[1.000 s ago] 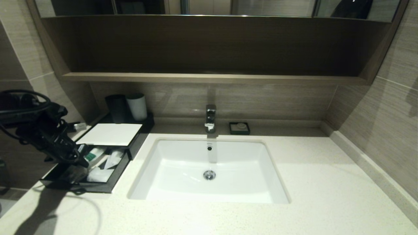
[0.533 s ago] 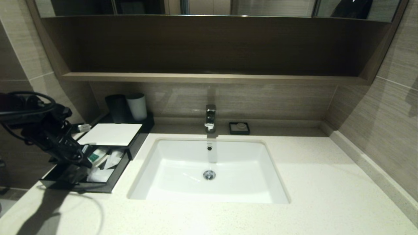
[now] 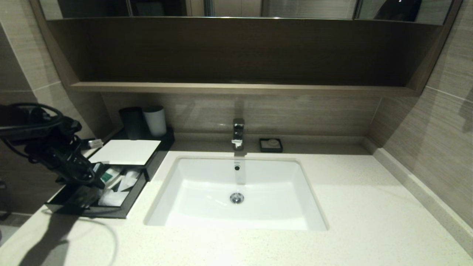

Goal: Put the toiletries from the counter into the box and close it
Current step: Place the bathroom toiletry into the drawer

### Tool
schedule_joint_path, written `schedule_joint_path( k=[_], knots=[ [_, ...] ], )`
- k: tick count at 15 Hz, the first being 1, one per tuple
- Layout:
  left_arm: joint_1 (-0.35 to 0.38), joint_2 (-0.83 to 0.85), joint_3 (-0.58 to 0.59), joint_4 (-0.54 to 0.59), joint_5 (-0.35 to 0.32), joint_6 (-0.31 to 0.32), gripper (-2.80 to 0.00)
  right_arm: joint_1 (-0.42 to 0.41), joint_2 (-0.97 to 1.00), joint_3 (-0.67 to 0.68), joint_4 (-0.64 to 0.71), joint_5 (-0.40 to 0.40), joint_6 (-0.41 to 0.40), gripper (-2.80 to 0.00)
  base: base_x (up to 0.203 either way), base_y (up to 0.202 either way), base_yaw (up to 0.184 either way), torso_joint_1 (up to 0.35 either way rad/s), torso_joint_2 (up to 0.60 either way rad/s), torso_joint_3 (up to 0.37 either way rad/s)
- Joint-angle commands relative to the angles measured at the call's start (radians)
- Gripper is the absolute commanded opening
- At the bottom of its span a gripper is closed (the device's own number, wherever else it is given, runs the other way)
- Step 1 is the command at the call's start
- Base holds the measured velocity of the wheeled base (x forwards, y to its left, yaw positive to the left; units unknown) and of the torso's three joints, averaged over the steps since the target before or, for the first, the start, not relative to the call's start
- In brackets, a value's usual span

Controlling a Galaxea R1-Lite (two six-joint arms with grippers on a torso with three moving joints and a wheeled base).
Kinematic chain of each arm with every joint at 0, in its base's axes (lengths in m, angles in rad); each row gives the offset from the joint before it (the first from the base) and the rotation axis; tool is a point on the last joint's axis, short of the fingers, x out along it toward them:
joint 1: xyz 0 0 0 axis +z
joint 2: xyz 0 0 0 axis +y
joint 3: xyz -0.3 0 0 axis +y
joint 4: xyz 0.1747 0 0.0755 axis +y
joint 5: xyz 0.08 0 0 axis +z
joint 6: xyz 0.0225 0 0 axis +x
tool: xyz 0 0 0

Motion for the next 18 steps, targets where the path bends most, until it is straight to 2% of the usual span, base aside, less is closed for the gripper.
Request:
schedule_joint_path(
  k=[1, 9, 15, 16, 18],
  knots=[
    [0.001, 0.0, 0.0, 0.007, -0.001, 0.002, 0.0, 0.0, 0.0, 0.002, 0.0, 0.0, 0.0, -2.8, 0.0, 0.0, 0.0, 0.0, 0.0, 0.0],
    [-0.001, -0.044, 0.002, 0.019, -0.001, 0.0, 0.0, 0.0, 0.0, 0.002, 0.0, 0.0, 0.0, -2.8, 0.0, 0.0, 0.0, 0.0, 0.0, 0.0],
    [-0.001, -0.168, 0.013, 0.028, -0.003, -0.021, 0.0, 0.0, 0.0, 0.002, 0.0, 0.0, 0.0, -2.8, 0.0, 0.0, 0.0, 0.0, 0.0, 0.0],
    [-0.001, -0.193, 0.014, 0.03, -0.005, -0.023, -2.8, 0.0, 0.0, 0.002, 0.0, 0.0, 0.0, -2.8, 0.0, 0.0, 0.0, 0.0, 0.0, 0.0],
    [0.0, -0.234, 0.024, 0.038, -0.004, -0.032, -2.8, 0.0, 0.0, 0.002, 0.0, 0.0, 0.0, -2.8, 0.0, 0.0, 0.0, 0.0, 0.0, 0.0]
  ],
)
